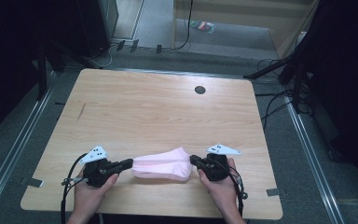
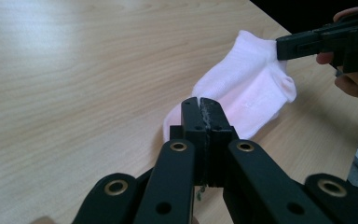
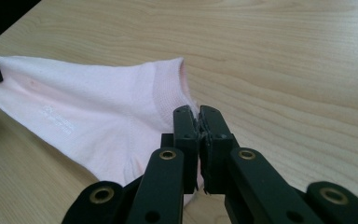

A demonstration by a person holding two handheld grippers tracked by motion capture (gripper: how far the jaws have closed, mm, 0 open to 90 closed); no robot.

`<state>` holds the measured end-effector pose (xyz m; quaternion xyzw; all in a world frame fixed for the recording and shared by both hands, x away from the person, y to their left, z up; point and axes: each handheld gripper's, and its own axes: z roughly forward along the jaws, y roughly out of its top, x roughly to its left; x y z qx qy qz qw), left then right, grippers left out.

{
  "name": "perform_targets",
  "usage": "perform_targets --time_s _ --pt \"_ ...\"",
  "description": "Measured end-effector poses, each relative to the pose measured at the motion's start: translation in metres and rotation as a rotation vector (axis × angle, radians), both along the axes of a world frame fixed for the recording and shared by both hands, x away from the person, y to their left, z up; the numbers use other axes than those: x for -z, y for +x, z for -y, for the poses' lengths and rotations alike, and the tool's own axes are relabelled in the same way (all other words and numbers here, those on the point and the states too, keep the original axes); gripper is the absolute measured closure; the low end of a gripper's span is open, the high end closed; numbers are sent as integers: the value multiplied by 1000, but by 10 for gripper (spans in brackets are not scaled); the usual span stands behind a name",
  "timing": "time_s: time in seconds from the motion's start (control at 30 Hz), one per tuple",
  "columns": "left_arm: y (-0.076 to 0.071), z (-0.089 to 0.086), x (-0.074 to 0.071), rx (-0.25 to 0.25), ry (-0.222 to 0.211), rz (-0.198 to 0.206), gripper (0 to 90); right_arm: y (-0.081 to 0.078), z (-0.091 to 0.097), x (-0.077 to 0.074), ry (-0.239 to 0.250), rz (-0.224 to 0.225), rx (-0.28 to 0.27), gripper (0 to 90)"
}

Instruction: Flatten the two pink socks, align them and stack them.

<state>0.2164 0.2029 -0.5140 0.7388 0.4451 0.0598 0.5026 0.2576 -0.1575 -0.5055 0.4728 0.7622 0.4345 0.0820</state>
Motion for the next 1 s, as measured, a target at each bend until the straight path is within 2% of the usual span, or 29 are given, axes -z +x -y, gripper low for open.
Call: perform_targets --time_s 0.07,0.13,0.2,0.23,0.27,0.33,0.4,0.47,0.53,0.67,0.73,0.77,0.83,0.93,1.0 --pt "0 2 4 -1 24 -4 900 -1 1 3 -7 -2 3 874" --pt "-1 7 9 -4 85 6 900 -2 1 7 3 0 5 874" --pt "1 12 18 37 112 -19 900 0 -3 15 -33 8 10 873" --pt "1 15 23 39 144 -21 900 0 -3 15 -33 8 10 873" --pt "1 17 28 39 155 -34 892 0 -4 18 -38 2 11 871" --pt "2 17 31 43 129 -60 811 3 -5 24 -46 -17 9 864" --pt "3 17 31 38 127 -51 749 4 -4 29 -38 -34 8 853" --pt "4 17 32 43 152 -53 722 3 -3 30 -34 -41 11 848" --pt "4 19 34 44 196 -47 725 3 -3 30 -37 -29 10 848" --pt "6 19 36 31 218 -35 716 3 -5 33 -45 -27 3 845" --pt "7 18 36 23 204 -34 662 3 -6 35 -53 -32 1 835" --pt "7 17 36 19 194 -34 602 3 -6 36 -55 -30 -1 816" --pt "7 13 33 15 153 -23 506 2 -6 36 -54 -25 1 731" --pt "5 7 25 -15 70 22 472 -1 -4 30 -17 3 17 658" --pt "1 5 18 -32 36 72 522 -4 -4 24 8 41 32 643"
